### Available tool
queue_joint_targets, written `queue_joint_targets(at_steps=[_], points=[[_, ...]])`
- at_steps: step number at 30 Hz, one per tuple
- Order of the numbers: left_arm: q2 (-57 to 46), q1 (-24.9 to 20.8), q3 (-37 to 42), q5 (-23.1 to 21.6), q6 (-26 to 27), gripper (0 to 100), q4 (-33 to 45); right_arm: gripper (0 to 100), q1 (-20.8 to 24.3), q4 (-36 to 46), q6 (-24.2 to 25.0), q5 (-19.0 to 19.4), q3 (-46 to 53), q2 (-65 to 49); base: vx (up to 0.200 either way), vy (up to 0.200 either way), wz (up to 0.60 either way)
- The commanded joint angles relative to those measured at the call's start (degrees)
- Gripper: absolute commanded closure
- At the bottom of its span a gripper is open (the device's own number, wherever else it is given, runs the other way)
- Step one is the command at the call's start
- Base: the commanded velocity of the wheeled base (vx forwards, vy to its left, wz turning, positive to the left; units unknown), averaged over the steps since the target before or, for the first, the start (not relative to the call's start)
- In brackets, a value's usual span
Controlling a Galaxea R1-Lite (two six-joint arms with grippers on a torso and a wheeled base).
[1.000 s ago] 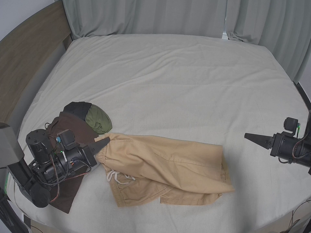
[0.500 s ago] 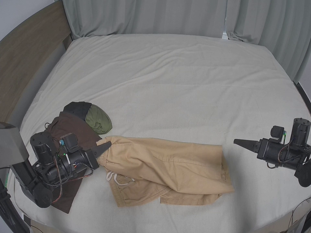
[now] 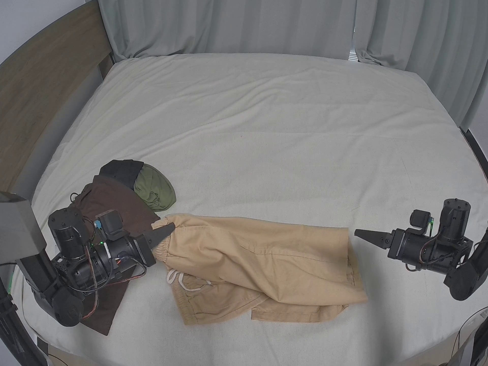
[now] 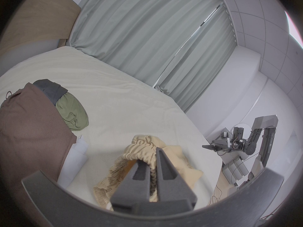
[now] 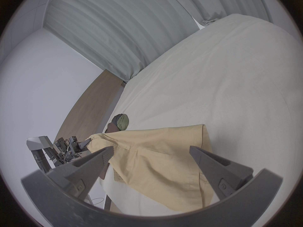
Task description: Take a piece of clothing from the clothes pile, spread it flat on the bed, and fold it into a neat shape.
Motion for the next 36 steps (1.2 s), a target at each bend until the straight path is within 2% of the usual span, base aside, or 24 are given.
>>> queue_joint_targets(at_steps=[1, 6, 18, 25, 36], points=[[0.1, 0.0, -0.1, 0.0, 0.0, 100, 0.0, 0, 0.0, -9.3, 0.1, -0.2, 3.0, 10.5, 0.000, 0.000, 0.00], [0.1, 0.0, -0.1, 0.0, 0.0, 100, 0.0, 0, 0.0, -17.0, 1.3, -0.5, 3.9, 16.6, 0.000, 0.000, 0.00], [0.0, 0.1, -0.4, 0.0, 0.0, 100, 0.0, 0, -0.1, -17.0, 1.6, -0.3, 2.6, 20.2, 0.000, 0.000, 0.00], [0.0, 0.0, -0.4, 0.0, 0.0, 100, 0.0, 0, 0.3, -17.0, 4.3, -0.4, 1.0, 22.9, 0.000, 0.000, 0.00], [-0.2, 0.0, -0.4, 0.0, 0.0, 100, 0.0, 0, 0.5, -17.1, 4.5, -0.4, -1.3, 27.6, 0.000, 0.000, 0.00]])
